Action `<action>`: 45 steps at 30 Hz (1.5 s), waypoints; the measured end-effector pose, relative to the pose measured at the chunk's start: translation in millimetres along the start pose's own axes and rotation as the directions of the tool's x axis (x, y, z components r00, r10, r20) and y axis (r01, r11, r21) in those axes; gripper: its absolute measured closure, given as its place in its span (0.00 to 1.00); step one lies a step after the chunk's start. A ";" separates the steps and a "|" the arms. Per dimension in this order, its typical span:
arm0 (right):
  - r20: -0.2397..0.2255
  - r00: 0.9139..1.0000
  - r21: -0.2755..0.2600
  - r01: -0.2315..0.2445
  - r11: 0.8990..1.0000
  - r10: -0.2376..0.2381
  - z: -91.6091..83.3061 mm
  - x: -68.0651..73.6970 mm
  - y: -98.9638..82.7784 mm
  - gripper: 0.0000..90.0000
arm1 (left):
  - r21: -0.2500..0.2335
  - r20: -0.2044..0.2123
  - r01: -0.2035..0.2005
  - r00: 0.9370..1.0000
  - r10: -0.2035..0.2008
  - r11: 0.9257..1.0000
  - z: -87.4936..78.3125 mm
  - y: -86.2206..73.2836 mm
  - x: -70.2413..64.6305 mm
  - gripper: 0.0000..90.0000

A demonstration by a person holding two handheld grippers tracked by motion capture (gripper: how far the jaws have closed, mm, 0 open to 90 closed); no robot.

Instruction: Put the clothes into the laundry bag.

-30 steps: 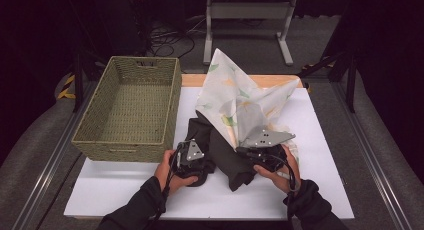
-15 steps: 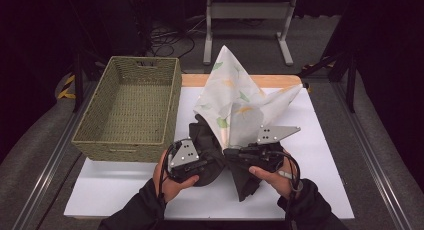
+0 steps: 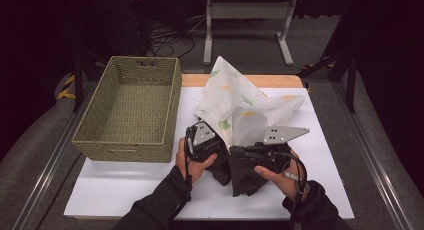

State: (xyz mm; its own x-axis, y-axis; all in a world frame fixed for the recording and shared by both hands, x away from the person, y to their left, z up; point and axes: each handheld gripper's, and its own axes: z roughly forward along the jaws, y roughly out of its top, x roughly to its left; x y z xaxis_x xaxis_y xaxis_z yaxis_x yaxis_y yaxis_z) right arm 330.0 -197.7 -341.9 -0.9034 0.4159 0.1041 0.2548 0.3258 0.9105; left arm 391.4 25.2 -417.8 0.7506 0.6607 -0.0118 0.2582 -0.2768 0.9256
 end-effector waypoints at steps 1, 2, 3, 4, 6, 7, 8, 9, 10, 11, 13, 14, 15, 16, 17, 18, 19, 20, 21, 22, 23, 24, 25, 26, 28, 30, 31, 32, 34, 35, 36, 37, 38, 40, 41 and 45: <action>0.009 1.000 0.019 -0.004 1.000 0.004 1.1 -2.7 -6.3 1.00 | -0.005 -0.025 0.009 1.000 -0.010 1.000 4.8 -1.1 3.6 0.85; 0.030 1.000 0.043 -0.003 0.999 0.002 2.2 -5.1 -11.9 1.00 | -0.006 -0.034 0.024 0.999 -0.025 1.000 7.7 -2.1 6.3 0.84; 0.048 0.999 0.059 0.003 0.998 -0.006 3.0 -6.5 -15.4 1.00 | -0.001 -0.045 0.062 0.997 -0.062 0.998 12.4 -3.9 10.4 0.84; 0.048 0.999 0.059 0.003 0.998 -0.006 3.0 -6.5 -15.4 1.00 | -0.001 -0.045 0.062 0.997 -0.062 0.998 12.4 -3.9 10.4 0.82; 0.109 0.994 0.100 0.021 0.995 -0.032 4.9 -11.4 -25.0 1.00 | -0.013 -0.040 0.120 0.992 -0.121 0.993 15.6 -7.4 17.2 0.80; 0.144 0.988 0.117 0.031 0.993 -0.048 5.0 -14.3 -29.5 1.00 | -0.017 -0.041 0.119 0.992 -0.119 0.993 14.9 -8.1 18.3 0.76; 0.155 0.987 0.119 0.030 0.992 -0.048 4.8 -16.3 -32.1 1.00 | -0.021 -0.029 0.125 0.992 -0.126 0.992 9.7 -9.1 20.1 0.73; 0.175 0.984 0.134 0.022 0.991 -0.045 5.2 -19.6 -36.8 1.00 | -0.026 -0.020 0.105 0.994 -0.105 0.994 5.1 -9.3 21.6 0.61; 0.191 0.980 0.147 0.031 0.989 -0.059 5.5 -20.8 -38.9 1.00 | -0.026 -0.020 0.105 0.994 -0.105 0.994 5.1 -9.3 21.6 0.52; 0.191 0.980 0.147 0.031 0.989 -0.059 5.5 -20.8 -38.9 1.00 | -0.016 -0.012 0.068 0.998 -0.068 0.998 -3.2 -9.4 22.8 0.52; 0.206 0.977 0.147 0.030 0.989 -0.061 3.8 -24.0 -42.1 1.00 | -0.004 0.012 0.026 1.000 -0.026 1.000 -19.0 -10.8 24.3 0.39; 0.206 0.978 0.135 0.015 0.991 -0.043 0.9 -26.9 -43.5 1.00 | 0.011 0.031 -0.016 0.999 0.016 1.000 -33.2 -12.6 25.4 0.31; 0.207 0.978 0.131 0.012 0.991 -0.039 0.2 -27.4 -43.6 1.00 | 0.031 0.056 -0.031 0.998 0.029 0.999 -40.3 -13.5 24.9 0.28; 0.211 0.977 0.129 0.009 0.992 -0.036 -0.5 -27.9 -43.8 1.00 | 0.053 0.073 -0.046 0.996 0.043 0.998 -47.0 -14.8 23.8 0.26; 0.211 0.977 0.127 0.008 0.992 -0.035 -0.7 -28.1 -43.8 1.00 | 0.066 0.088 -0.061 0.995 0.055 0.996 -53.4 -16.6 21.9 0.24; 0.213 0.976 0.125 0.008 0.992 -0.034 -0.5 -27.6 -43.6 1.00 | 0.086 0.120 -0.083 0.990 0.072 0.993 -58.6 -18.3 19.6 0.20; 0.214 0.976 0.127 0.012 0.992 -0.039 -0.1 -27.0 -43.3 1.00 | 0.097 0.123 -0.100 0.989 0.088 0.990 -63.1 -20.7 14.9 0.19; 0.215 0.976 0.126 0.013 0.992 -0.040 0.5 -26.2 -42.9 1.00 | 0.101 0.122 -0.131 0.986 0.118 0.986 -67.1 -22.9 9.8 0.19; 0.215 0.976 0.127 0.015 0.992 -0.042 1.1 -25.8 -42.6 1.00 | 0.108 0.151 -0.146 0.980 0.129 0.983 -69.4 -24.8 4.6 0.19; 0.212 0.976 0.127 0.014 0.992 -0.040 2.0 -25.2 -42.4 1.00 | 0.131 0.204 -0.153 0.971 0.124 0.980 -69.2 -25.9 1.2 0.22; 0.213 0.976 0.128 0.017 0.992 -0.045 3.0 -24.6 -42.3 1.00 | 0.148 0.242 -0.129 0.966 0.090 0.980 -67.3 -27.7 -2.1 0.22; 0.213 0.976 0.128 0.017 0.992 -0.045 3.0 -24.6 -42.3 1.00 | 0.148 0.242 -0.129 0.966 0.090 0.980 -67.3 -27.7 -2.1 0.19; 0.214 0.976 0.131 0.021 0.991 -0.049 4.1 -24.1 -42.3 1.00 | 0.158 0.271 -0.114 0.960 0.068 0.981 -63.1 -29.9 -5.3 0.19; 0.209 0.977 0.131 0.022 0.991 -0.049 5.9 -23.6 -42.3 1.00 | 0.175 0.275 -0.120 0.959 0.069 0.977 -56.2 -31.6 -9.6 0.17; 0.205 0.977 0.136 0.026 0.990 -0.054 8.9 -22.4 -42.1 1.00 | 0.180 0.298 -0.107 0.953 0.050 0.978 -44.9 -33.3 -14.8 0.13; 0.199 0.978 0.139 0.029 0.990 -0.056 10.8 -21.3 -42.1 1.00 | 0.192 0.307 -0.095 0.951 0.032 0.977 -34.2 -32.6 -20.4 0.10; 0.198 0.979 0.139 0.027 0.990 -0.054 11.5 -20.9 -42.3 1.00 | 0.191 0.330 -0.064 0.944 -0.002 0.979 -27.8 -32.1 -22.8 0.06; 0.194 0.980 0.138 0.026 0.990 -0.052 12.7 -20.7 -42.8 1.00 | 0.202 0.329 -0.038 0.944 -0.032 0.979 -21.6 -31.5 -25.5 0.05; 0.185 0.981 0.147 0.028 0.989 -0.056 15.2 -19.0 -43.7 1.00 | 0.203 0.309 -0.009 0.949 -0.055 0.979 -11.4 -30.2 -28.8 0.02; 0.179 0.983 0.145 0.026 0.989 -0.052 15.9 -18.4 -43.8 1.00 | 0.203 0.309 -0.009 0.949 -0.055 0.979 -11.4 -30.2 -28.8 0.02; 0.174 0.983 0.149 0.028 0.988 -0.054 17.5 -17.4 -43.8 1.00 | 0.217 0.266 -0.001 0.962 -0.058 0.976 -4.0 -29.5 -30.9 0.03; 0.174 0.983 0.149 0.028 0.988 -0.054 17.5 -17.4 -43.8 1.00 | 0.218 0.246 0.008 0.967 -0.063 0.976 1.3 -29.0 -32.3 0.03; 0.172 0.983 0.154 0.031 0.988 -0.058 18.7 -16.5 -43.8 1.00 | 0.220 0.206 0.012 0.977 -0.059 0.976 7.2 -28.6 -34.8 0.04; 0.160 0.986 0.154 0.028 0.988 -0.053 19.9 -15.3 -44.2 1.00 | 0.216 0.168 0.003 0.985 -0.041 0.976 13.4 -28.0 -35.3 0.12; 0.156 0.986 0.155 0.028 0.987 -0.052 20.0 -14.6 -44.0 1.00 | 0.218 0.140 0.009 0.989 -0.040 0.976 15.8 -28.1 -35.7 0.18; 0.139 0.990 0.138 0.012 0.990 -0.031 18.1 -15.4 -43.1 1.00 | 0.187 0.120 -0.019 0.993 -0.004 0.982 22.9 -25.5 -29.2 0.49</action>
State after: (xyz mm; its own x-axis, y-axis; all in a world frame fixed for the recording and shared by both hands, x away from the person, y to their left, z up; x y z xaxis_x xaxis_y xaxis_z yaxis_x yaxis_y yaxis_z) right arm 339.1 -202.7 -389.9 -0.8542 0.5196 0.0186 0.2893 0.4452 0.8474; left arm 376.8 -3.1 -449.7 0.8170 0.5734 -0.0604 0.3534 -0.4152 0.8383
